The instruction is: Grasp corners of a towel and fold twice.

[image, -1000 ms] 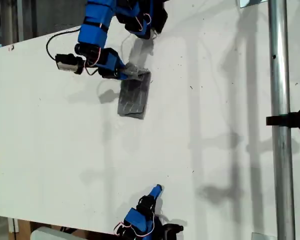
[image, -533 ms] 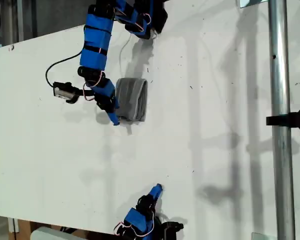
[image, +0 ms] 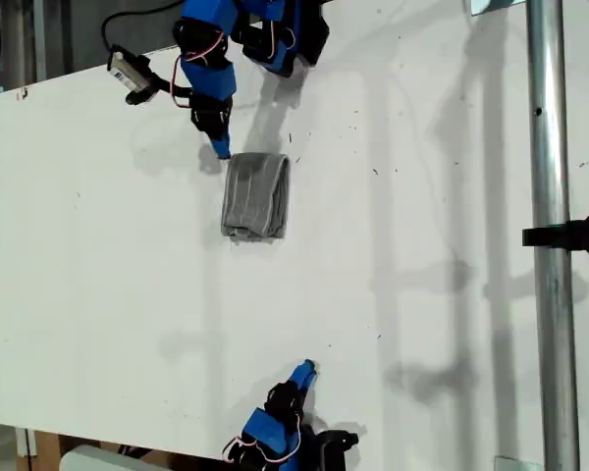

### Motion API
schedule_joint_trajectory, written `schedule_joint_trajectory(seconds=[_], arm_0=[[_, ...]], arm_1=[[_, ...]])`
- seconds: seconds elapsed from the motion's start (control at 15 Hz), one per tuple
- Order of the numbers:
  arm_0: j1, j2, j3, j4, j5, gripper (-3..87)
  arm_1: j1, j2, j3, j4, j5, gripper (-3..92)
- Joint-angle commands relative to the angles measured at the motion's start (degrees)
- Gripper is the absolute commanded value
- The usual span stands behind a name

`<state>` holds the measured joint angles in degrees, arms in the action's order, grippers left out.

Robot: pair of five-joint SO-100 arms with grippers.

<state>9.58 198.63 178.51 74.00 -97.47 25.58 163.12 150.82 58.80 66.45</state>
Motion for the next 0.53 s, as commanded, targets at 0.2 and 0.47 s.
schedule_joint_trajectory(seconds=[0.2, 0.47], arm_0=[[-0.6, 0.3, 0.4, 0.0, 41.6, 6.6], [-0.6, 0.3, 0.4, 0.0, 41.6, 6.6]], arm_1=[[-3.3, 24.8, 15.0, 22.0, 17.7, 2.8], [-11.1, 25.1, 14.8, 22.1, 17.6, 2.8]])
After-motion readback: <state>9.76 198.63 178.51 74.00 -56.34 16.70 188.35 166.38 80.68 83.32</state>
